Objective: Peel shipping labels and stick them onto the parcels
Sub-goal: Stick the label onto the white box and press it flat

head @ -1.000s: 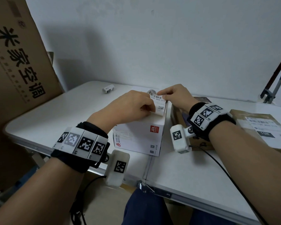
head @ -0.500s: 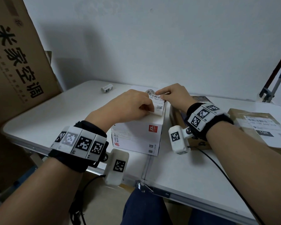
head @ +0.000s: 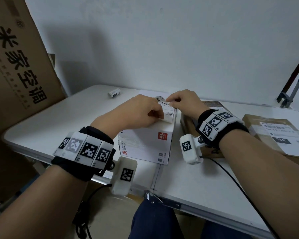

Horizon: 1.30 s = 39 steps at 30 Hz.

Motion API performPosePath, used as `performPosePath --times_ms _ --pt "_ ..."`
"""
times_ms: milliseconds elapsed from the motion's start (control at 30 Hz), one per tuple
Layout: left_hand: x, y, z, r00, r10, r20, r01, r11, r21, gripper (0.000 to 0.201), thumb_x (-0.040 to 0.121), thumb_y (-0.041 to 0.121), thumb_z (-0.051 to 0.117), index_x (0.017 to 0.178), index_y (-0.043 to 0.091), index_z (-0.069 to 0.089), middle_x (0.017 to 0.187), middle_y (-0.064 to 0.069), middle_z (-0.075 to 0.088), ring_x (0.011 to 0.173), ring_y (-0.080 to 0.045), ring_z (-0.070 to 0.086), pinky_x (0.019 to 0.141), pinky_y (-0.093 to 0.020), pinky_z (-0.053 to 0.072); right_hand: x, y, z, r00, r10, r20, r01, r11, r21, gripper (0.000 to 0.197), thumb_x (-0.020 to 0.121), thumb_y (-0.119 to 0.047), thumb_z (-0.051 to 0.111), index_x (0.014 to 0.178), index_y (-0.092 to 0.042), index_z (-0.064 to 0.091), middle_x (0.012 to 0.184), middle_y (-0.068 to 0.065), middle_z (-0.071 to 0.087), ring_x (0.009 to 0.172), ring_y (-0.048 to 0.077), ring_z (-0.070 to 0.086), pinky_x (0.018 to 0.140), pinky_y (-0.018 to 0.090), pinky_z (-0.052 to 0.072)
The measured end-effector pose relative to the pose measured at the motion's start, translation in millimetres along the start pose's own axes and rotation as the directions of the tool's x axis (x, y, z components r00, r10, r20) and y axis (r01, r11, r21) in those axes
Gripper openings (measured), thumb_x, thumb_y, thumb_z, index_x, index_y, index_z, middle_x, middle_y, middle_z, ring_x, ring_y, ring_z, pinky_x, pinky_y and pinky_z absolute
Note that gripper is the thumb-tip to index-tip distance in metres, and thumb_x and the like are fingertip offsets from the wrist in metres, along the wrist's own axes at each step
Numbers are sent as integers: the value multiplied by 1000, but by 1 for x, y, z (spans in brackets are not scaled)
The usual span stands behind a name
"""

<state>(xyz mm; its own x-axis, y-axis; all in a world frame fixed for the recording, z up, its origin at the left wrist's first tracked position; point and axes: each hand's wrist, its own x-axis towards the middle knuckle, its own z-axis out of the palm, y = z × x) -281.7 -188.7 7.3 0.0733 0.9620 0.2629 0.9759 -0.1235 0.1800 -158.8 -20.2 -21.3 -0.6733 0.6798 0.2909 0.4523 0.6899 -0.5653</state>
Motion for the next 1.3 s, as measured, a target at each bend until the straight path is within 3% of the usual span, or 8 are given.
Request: performPosePath --times_ms 367,533,700,800,967,1100,1200,1300 --pt "3 6 -3 993 -110 38 110 994 8 21 94 31 52 97 21 71 91 5 70 85 -14 59 80 -31 47 1 4 5 995 80 -64 -73 991 110 23 88 -12 65 110 -11 72 117 7 69 112 19 61 97 24 43" --pt "21 6 3 980 -191 59 190 982 17 21 97 26 48 109 24 66 81 13 59 84 -11 57 71 -20 37 1 5 6 996 65 -63 -58 994 97 24 90 -8 61 111 -9 71 119 7 69 114 18 61 97 20 41" --pt "31 7 11 965 -235 121 229 972 56 36 88 49 57 116 26 63 96 6 51 101 -18 54 87 -28 41 2 8 5 994 75 -73 -65 990 123 26 91 -5 58 113 -9 71 120 8 68 114 18 61 97 20 41" --pt "32 5 11 943 -279 181 266 960 94 49 85 58 55 126 30 58 126 0 51 119 -22 47 102 -40 39 2 6 4 994 84 -68 -76 991 112 29 91 -3 55 115 -10 70 120 7 68 114 19 60 99 22 42" --pt "26 -1 7 935 -277 223 271 961 57 53 84 61 55 130 35 55 140 5 45 127 -20 43 108 -40 34 -9 -2 -2 989 73 -132 -55 989 137 40 91 7 43 113 -12 70 125 5 64 115 19 59 96 19 39" --pt "13 -7 -4 931 -253 263 252 967 37 49 82 63 56 127 43 55 140 13 42 127 -14 43 108 -35 32 -24 -14 -7 954 39 -296 26 976 215 49 76 19 34 91 -11 69 105 6 59 95 14 55 83 21 40" --pt "1 -10 -14 915 -247 319 253 967 21 49 80 66 57 126 53 51 142 19 38 129 -9 40 109 -35 29 -34 -28 -9 987 -38 -153 78 961 266 47 67 16 36 66 -20 66 78 0 67 80 11 59 76 25 47" --pt "-4 -12 -18 903 -256 345 273 962 0 50 78 66 59 125 52 50 140 19 38 127 -10 40 109 -39 30 -46 -44 1 996 -85 34 75 967 243 41 69 14 39 63 -16 66 62 -7 62 63 -3 56 63 10 43"
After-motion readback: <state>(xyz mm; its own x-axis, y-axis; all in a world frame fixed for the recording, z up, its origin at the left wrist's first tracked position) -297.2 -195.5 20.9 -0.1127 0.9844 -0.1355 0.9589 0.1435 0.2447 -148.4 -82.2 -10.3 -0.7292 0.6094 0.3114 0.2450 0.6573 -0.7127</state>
